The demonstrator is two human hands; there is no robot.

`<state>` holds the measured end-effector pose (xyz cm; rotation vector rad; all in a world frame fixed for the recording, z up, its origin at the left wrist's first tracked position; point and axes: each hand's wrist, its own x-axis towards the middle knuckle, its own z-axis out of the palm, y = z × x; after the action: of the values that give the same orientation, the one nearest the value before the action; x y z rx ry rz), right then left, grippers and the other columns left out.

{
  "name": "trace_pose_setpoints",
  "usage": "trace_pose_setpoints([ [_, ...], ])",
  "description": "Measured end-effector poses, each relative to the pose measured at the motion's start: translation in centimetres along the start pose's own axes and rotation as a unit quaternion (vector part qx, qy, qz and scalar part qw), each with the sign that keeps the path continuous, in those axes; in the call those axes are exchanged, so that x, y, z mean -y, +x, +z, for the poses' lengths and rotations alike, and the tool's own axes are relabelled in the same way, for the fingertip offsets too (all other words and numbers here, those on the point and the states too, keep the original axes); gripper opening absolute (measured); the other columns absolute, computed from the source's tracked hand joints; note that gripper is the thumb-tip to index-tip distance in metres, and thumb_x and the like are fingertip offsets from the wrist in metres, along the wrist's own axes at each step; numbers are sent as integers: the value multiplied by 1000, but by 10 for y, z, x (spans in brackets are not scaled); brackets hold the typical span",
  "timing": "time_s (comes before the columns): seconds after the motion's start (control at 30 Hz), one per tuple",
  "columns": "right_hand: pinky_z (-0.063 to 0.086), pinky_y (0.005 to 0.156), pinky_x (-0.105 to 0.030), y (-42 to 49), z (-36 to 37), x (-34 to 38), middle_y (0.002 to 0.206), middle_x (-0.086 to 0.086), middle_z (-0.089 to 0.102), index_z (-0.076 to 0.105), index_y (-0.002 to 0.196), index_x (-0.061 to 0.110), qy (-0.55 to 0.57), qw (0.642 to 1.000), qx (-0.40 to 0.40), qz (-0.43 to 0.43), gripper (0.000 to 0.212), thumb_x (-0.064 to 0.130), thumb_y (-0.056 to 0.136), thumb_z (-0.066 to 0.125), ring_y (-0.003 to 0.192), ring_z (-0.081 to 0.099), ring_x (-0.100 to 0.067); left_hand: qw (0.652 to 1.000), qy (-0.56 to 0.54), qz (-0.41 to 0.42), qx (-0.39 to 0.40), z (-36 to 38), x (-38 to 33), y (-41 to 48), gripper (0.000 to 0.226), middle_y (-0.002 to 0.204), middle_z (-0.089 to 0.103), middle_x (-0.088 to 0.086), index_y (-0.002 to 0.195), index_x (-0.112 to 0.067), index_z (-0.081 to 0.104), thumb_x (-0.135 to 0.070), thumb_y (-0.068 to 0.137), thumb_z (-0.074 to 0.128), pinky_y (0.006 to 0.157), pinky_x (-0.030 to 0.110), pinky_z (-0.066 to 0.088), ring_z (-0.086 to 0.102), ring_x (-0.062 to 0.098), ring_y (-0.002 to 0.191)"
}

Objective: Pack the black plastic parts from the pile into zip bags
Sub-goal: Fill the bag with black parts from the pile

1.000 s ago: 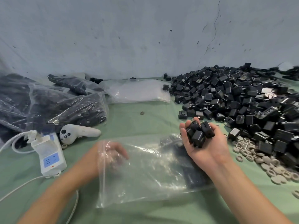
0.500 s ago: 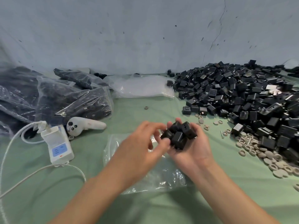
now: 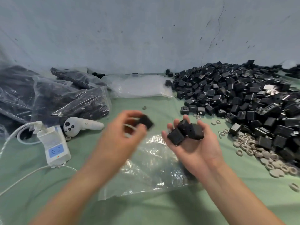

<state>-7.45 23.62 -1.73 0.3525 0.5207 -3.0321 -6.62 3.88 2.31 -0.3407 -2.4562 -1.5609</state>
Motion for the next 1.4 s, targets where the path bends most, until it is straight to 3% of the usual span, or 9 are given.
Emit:
trace_pose_setpoints([
  [0.17,55,87,-53,2,-4,35,104,-14,68,64,104,16,3,998,-20,-62,22,32,96,51,103,65,-29,968,72,-234,-48,-90,65,17,14,76,71,9,107,-14,70,-13,94,63,68,33,56,63,23,69],
  [0.37,55,87,-52,5,-6,52,104,-12,69,63,103,17,7,995,-35,-89,17,27,95,51,104,67,-27,934,-48,-310,170,-73,80,0,23,98,76,12,99,-13,78,-26,81,76,86,36,58,72,23,88],
  [0.67,55,87,-52,7,-12,51,103,-13,70,64,101,16,8,995,-44,-92,17,25,93,52,102,68,-26,979,-52,-70,184,0,83,2,13,99,77,0,102,-19,74,-26,94,68,75,21,58,74,18,94],
  [0.8,55,87,-52,10,-12,53,101,-13,70,65,101,15,9,995,-42,-94,18,25,93,53,99,68,-27,972,178,84,125,16,89,5,11,98,66,-32,95,-41,71,-36,95,61,84,2,40,61,-12,95],
  [0.97,55,85,-52,14,-15,54,101,-13,71,65,101,15,15,995,-41,-93,17,25,93,53,97,70,-28,958,219,65,170,16,82,18,40,117,63,-23,118,-37,63,-64,91,48,100,27,44,58,1,110],
  [1.03,56,85,-52,16,-17,55,102,-14,70,65,102,15,27,995,-37,-93,17,24,93,53,92,72,-28,960,198,104,171,13,77,19,31,101,70,-20,104,-35,70,-58,88,57,92,30,48,64,3,99],
  [1.13,56,83,-52,19,-17,57,102,-14,71,65,104,16,28,995,-34,-92,18,24,93,53,86,73,-28,961,147,113,204,12,74,15,14,100,73,-19,101,-35,74,-37,87,73,91,28,52,68,1,100],
  [1.27,58,81,-50,24,-14,53,98,-12,70,64,101,16,14,995,-44,-85,17,26,94,52,94,70,-28,948,117,106,276,24,67,25,31,110,70,-22,107,-40,72,-61,86,63,95,30,51,65,2,106],
  [1.4,56,87,-50,26,-17,49,99,-10,67,62,97,17,14,996,-43,-76,15,26,94,50,94,67,-27,928,176,142,296,43,64,35,32,106,56,-31,113,-49,67,-66,89,53,89,9,43,62,-6,97],
])
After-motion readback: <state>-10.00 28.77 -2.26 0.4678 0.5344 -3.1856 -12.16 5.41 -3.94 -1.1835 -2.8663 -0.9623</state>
